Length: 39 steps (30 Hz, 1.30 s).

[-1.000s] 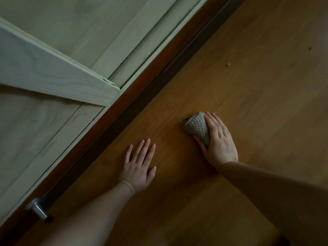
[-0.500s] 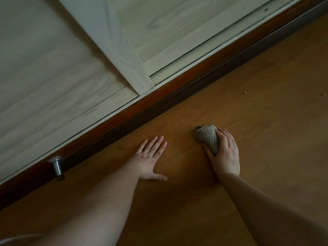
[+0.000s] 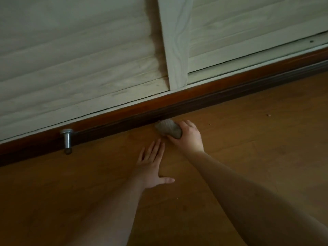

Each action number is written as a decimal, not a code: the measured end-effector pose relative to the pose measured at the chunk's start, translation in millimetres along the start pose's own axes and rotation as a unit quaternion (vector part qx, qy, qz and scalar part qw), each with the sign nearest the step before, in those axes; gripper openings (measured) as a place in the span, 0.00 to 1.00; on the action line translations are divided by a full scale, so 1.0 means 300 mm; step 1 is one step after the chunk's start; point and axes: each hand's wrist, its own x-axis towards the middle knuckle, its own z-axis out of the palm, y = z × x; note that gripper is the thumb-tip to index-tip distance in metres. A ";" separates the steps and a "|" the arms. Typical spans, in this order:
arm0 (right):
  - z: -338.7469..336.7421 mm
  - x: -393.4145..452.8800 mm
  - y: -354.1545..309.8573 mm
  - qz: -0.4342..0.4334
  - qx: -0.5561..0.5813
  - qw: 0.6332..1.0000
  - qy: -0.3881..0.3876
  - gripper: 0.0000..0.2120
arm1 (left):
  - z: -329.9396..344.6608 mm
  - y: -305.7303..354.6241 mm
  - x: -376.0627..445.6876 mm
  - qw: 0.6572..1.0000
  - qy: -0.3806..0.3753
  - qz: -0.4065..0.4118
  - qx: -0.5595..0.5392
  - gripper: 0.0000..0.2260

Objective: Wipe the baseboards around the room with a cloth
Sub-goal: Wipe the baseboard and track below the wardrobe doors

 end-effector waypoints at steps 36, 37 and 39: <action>-0.086 -0.004 0.080 -0.019 -0.006 0.999 0.032 0.27 | 0.025 -0.003 -0.043 0.998 -0.039 -0.042 -0.034 0.57; -0.045 -0.009 0.041 -0.026 0.006 0.999 0.032 0.26 | 0.028 -0.003 -0.044 0.998 -0.033 -0.043 -0.040 0.57; 0.020 -0.014 -0.024 -0.040 0.026 0.998 0.035 0.25 | 0.032 -0.001 -0.047 0.997 -0.023 -0.043 -0.054 0.57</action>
